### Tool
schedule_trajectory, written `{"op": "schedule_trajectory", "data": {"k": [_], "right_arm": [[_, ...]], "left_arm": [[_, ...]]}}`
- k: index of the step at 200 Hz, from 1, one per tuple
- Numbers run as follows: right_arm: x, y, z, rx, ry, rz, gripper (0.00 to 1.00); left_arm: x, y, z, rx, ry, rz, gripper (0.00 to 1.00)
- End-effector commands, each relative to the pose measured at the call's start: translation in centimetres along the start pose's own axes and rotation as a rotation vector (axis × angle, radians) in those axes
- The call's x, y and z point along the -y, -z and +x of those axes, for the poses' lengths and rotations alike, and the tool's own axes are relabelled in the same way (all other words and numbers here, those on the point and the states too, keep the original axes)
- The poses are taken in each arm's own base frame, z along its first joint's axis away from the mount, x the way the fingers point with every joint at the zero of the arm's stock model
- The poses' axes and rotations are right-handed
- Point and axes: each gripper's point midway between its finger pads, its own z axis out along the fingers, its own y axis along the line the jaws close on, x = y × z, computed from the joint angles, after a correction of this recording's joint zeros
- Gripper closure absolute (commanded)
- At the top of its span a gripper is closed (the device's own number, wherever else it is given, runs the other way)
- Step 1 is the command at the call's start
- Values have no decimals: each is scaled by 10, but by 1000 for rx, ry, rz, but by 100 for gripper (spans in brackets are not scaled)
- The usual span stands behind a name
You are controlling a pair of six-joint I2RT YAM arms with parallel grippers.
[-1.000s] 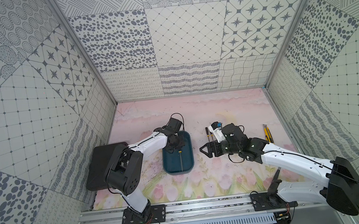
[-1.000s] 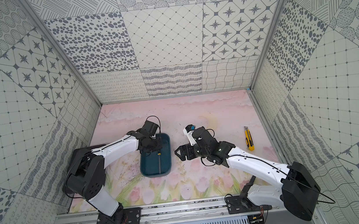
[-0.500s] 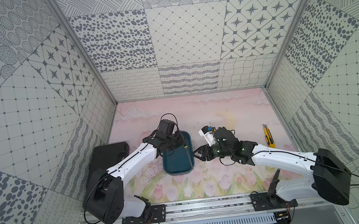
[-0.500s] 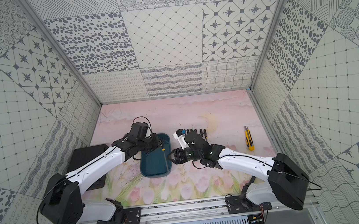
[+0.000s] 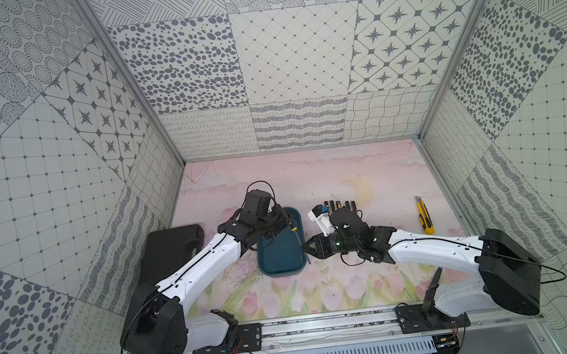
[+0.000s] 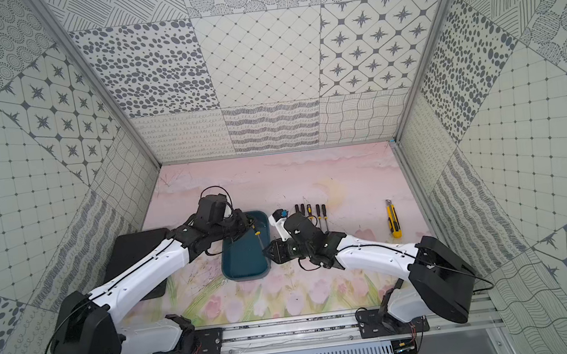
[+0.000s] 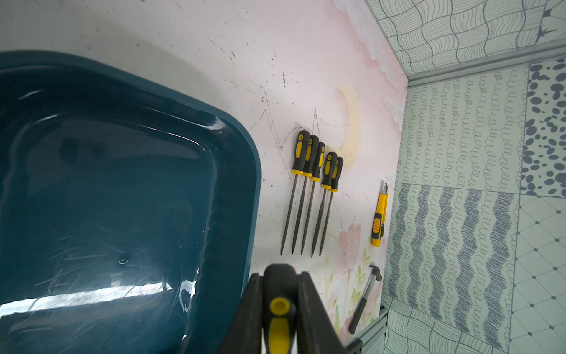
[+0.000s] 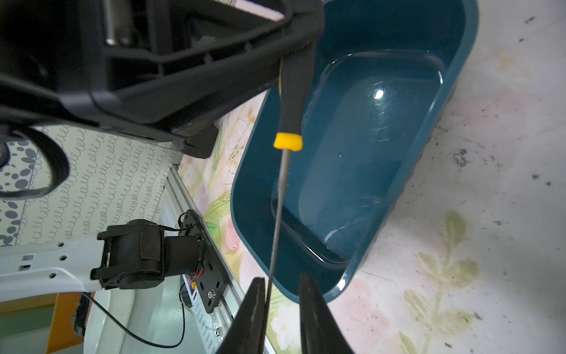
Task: Take the file tool out of the storage box
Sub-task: Pick up the file tool from the storage box.
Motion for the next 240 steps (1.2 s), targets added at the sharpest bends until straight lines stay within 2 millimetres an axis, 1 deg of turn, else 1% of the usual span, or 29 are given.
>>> {"op": "schedule_trajectory", "data": {"k": [1, 13, 42, 65, 75, 90, 111, 116, 122, 130, 135, 143, 146, 165, 185, 203, 207, 222, 240], "right_arm": [[-8, -1, -7, 29, 13, -22, 87], [-8, -1, -8, 31, 12, -24, 92], [-10, -2, -9, 28, 9, -34, 100], [-14, -3, -11, 29, 10, -41, 100], [-15, -3, -13, 33, 13, -40, 100], [-12, -1, -19, 64, 15, -2, 100], [-4, 6, -30, 111, 25, 98, 100], [-2, 7, -34, 127, 28, 129, 100], [2, 9, -35, 134, 36, 169, 100], [6, 12, -39, 153, 42, 228, 100], [10, 13, -41, 162, 42, 266, 100], [15, 16, -45, 181, 37, 320, 100], [18, 17, -46, 188, 31, 340, 100], [34, 26, -53, 233, 10, 471, 100], [52, 32, -59, 263, 17, 602, 100], [67, 32, -62, 258, 43, 707, 100], [69, 32, -62, 256, 45, 720, 100], [80, 25, -61, 241, 49, 765, 100], [93, 15, -57, 216, 34, 794, 100]], "left_arm": [[13, 4, -8, 23, 28, 64, 100], [13, 5, -9, 26, 32, 69, 100], [15, 8, -13, 46, 45, 83, 100], [16, 8, -14, 50, 52, 88, 99], [17, 7, -15, 50, 48, 93, 97], [20, 6, -18, 64, 40, 108, 90], [27, 9, -28, 106, 10, 130, 68], [29, 10, -31, 118, -2, 135, 61], [32, 11, -34, 127, -18, 147, 50], [36, 12, -38, 128, -36, 156, 29], [37, 13, -40, 128, -47, 151, 18], [39, 17, -44, 127, -70, 141, 4], [39, 19, -46, 130, -81, 136, 2], [40, 35, -52, 151, -173, 76, 1], [37, 54, -50, 151, -267, 19, 1], [34, 66, -38, 107, -346, 14, 1], [29, 68, -32, 82, -350, -3, 1], [17, 75, -17, 26, -362, -30, 1], [15, 90, -1, -30, -382, -22, 1]]}}
